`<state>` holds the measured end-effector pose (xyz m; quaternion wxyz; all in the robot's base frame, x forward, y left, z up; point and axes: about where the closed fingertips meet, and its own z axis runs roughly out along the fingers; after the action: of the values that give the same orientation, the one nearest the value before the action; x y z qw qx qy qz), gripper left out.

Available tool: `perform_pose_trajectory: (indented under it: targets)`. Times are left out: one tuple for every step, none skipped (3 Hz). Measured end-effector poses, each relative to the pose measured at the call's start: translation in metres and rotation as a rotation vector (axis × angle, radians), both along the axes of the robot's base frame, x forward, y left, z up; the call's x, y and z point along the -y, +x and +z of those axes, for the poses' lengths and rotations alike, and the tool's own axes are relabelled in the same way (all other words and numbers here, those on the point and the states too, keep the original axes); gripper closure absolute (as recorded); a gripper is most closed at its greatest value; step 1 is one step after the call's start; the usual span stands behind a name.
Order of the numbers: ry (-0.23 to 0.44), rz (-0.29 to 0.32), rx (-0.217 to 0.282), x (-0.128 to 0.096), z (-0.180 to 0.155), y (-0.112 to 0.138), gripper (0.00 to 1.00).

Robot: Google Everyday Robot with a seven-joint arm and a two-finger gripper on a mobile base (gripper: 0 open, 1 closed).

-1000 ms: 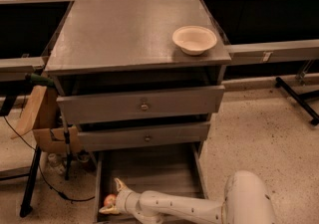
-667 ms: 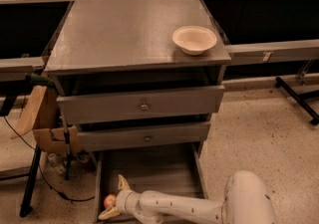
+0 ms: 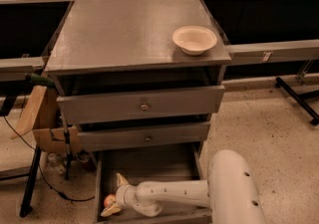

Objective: Pick apple from bottom drawer and place on counter

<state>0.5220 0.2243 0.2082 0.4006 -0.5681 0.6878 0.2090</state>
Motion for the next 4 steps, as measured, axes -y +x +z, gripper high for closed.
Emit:
perform_pose_trajectory:
  targets:
    - [-0.053, 0.012, -0.008, 0.003, -0.005, 0.008, 0.04]
    - [-0.091, 0.021, -0.026, 0.004, -0.016, 0.01, 0.05]
    - [-0.124, 0.037, -0.046, 0.001, -0.03, 0.011, 0.07]
    - [-0.145, 0.066, -0.081, -0.008, -0.046, 0.007, 0.07]
